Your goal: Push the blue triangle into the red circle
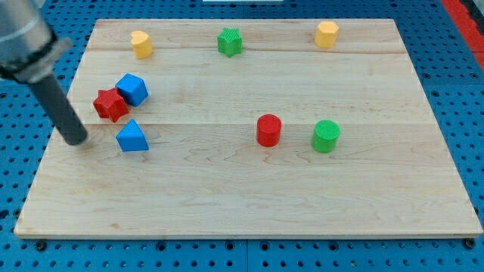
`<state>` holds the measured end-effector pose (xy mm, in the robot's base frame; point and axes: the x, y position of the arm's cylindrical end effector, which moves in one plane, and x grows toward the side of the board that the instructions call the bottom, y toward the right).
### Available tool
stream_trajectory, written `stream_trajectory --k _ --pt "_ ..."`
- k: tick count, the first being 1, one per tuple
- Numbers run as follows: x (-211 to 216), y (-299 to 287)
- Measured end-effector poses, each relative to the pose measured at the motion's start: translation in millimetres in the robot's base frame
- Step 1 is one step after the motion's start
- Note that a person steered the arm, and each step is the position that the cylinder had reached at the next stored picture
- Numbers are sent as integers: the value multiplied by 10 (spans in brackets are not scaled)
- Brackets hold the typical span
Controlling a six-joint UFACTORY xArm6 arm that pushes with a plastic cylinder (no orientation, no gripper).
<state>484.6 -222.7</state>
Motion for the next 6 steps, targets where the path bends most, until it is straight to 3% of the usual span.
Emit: stream_trajectory --k 4,6 --pt "-164 1254" --pt "-435 2384"
